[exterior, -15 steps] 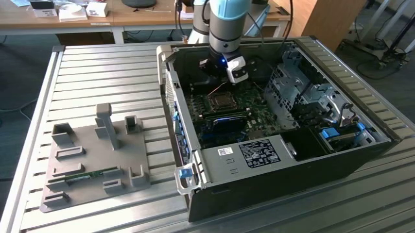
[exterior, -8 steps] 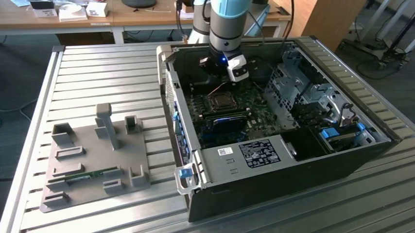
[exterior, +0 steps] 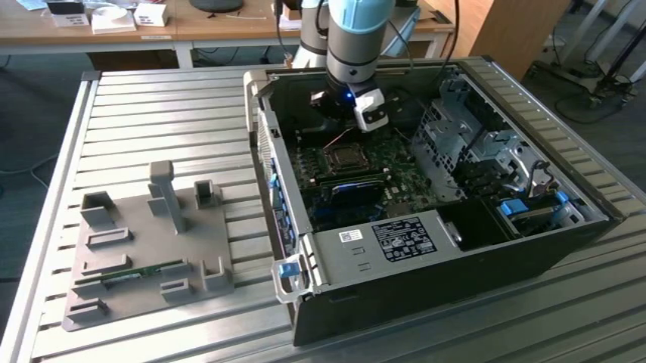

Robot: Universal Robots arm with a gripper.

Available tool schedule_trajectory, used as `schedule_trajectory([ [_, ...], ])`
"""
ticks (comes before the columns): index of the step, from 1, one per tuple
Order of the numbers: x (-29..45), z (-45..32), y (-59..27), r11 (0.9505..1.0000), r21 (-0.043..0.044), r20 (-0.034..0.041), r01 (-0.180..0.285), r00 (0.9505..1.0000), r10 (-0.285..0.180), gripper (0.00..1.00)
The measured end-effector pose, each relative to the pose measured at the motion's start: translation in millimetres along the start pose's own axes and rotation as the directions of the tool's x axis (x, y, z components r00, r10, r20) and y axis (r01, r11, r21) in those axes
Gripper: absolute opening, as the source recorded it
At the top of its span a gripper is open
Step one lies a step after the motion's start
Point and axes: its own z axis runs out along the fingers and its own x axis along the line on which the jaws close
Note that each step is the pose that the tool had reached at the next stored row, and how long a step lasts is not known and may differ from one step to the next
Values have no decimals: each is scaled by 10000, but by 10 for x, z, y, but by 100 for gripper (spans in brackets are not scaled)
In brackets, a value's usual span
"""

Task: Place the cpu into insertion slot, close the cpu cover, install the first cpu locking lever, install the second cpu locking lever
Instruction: 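Install the first cpu locking lever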

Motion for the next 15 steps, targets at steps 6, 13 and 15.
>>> schedule_trajectory([
  [6,56,-11,-17,10000,-13,50,13,10000,-13,11],
  [13,47,-20,-42,10000,-12,53,10,10000,-10,11],
  [15,42,-20,-44,10000,-12,54,9,10000,-9,11],
])
